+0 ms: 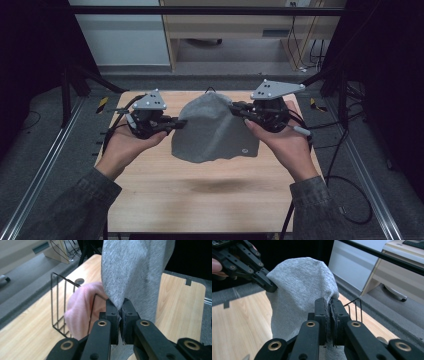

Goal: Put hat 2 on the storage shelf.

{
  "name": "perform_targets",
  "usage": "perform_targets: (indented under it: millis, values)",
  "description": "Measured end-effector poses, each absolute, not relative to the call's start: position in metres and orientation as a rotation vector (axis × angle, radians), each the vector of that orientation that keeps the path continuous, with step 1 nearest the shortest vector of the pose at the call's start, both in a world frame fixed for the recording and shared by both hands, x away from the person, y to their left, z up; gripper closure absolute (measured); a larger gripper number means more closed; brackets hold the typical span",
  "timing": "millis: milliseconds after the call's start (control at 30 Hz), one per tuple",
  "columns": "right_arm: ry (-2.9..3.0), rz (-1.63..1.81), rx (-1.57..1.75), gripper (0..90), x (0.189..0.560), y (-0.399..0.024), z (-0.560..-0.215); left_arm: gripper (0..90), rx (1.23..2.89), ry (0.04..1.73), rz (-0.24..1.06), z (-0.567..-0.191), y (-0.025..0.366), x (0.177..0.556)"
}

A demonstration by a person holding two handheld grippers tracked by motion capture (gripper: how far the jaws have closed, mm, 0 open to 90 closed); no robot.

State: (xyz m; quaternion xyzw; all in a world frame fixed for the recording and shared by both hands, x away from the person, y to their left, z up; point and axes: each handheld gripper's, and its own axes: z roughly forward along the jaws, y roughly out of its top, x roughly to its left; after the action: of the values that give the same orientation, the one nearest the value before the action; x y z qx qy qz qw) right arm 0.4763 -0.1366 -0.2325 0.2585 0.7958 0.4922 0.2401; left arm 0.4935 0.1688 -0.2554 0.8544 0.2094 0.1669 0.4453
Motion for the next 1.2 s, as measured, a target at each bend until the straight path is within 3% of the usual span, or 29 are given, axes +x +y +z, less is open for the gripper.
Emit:
perform_targets:
  millis: [367,1200]
  values:
    - [2.126,1.399,0.738,85.0,0.506,-0.14,-0.211,86.5,2.089,0.537,0.464,-0.225,0.167,0.523]
    - [1.981,1.514,0.791,85.0,0.572,-0.142,-0.195,86.8,1.868,0.598,0.492,-0.209,0.162,0.592]
